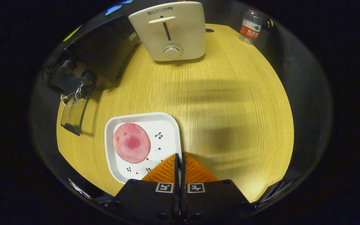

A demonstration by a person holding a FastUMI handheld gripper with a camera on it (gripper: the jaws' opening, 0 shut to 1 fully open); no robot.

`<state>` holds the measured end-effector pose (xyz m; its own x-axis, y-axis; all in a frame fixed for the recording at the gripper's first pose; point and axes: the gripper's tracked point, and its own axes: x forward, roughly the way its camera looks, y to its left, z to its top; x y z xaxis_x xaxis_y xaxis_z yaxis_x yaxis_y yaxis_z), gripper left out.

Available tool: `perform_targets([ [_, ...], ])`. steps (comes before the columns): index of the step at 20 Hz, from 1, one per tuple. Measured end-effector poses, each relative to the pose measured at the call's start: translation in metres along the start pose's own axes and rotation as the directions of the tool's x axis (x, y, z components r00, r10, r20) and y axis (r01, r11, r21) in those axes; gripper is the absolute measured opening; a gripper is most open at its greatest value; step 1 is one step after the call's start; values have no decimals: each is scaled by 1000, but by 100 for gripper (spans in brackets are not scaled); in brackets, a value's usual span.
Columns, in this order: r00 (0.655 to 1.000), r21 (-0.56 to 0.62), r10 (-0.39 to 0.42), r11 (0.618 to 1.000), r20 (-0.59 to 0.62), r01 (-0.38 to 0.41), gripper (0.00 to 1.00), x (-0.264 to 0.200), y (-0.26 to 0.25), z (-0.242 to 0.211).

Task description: Open the toaster oven, put the food inside, and close the toaster oven door.

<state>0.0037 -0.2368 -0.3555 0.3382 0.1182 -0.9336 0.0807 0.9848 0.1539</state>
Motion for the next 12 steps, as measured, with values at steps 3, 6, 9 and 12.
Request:
perform_targets([
  [3, 994, 246, 109, 963, 9, -108, 2, -2, 21, -15],
  [6, 982, 393, 165, 900, 96, -190, 2, -3, 39, -26],
  [9, 963, 480, 197, 837, 183, -263, 2, 3, 62, -34],
  [12, 942, 529, 204, 786, 266, -320, 2, -1, 82, -36],
])
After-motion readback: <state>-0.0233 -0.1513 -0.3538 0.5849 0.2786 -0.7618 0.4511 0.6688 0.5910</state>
